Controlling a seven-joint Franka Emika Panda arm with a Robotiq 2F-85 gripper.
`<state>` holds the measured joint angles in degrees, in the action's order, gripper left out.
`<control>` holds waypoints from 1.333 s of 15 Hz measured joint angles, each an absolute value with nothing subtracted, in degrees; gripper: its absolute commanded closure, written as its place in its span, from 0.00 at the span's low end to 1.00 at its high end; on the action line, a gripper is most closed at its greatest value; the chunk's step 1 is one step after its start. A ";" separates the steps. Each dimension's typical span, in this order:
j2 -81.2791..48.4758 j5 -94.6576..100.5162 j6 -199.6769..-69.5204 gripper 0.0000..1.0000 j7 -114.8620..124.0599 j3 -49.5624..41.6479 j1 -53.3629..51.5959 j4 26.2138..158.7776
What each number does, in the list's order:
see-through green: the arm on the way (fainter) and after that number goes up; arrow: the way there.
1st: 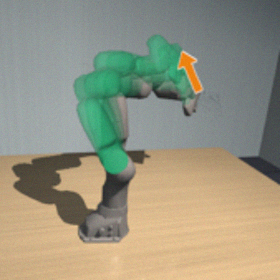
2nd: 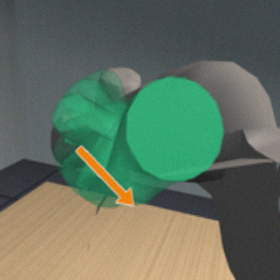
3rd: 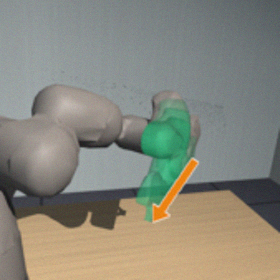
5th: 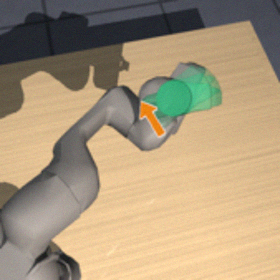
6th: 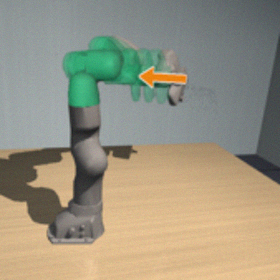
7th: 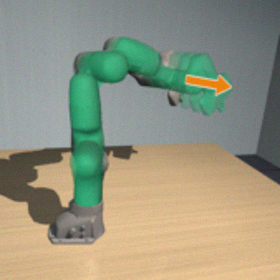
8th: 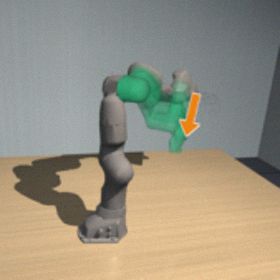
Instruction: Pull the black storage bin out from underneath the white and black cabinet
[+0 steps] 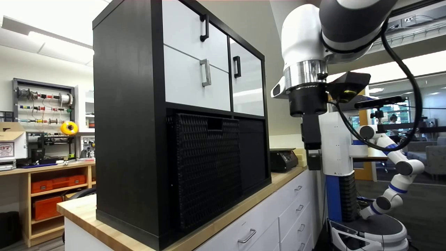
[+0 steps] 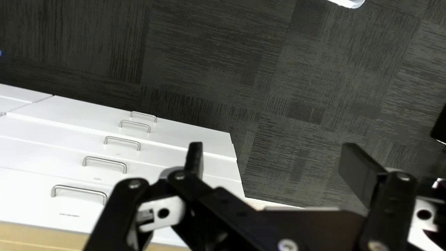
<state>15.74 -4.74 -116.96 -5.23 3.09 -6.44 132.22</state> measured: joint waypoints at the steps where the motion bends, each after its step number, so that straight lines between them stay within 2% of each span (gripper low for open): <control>1: 15.05 -4.01 -118.06 0.00 -6.64 2.95 -6.40 131.77; 9: 8.10 -0.69 -125.52 0.00 -20.62 0.78 -5.06 125.10; 20: 2.08 -0.51 -129.48 0.00 -40.88 0.34 -4.23 113.49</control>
<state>2.08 -0.51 -129.48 -40.88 0.34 -4.23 113.49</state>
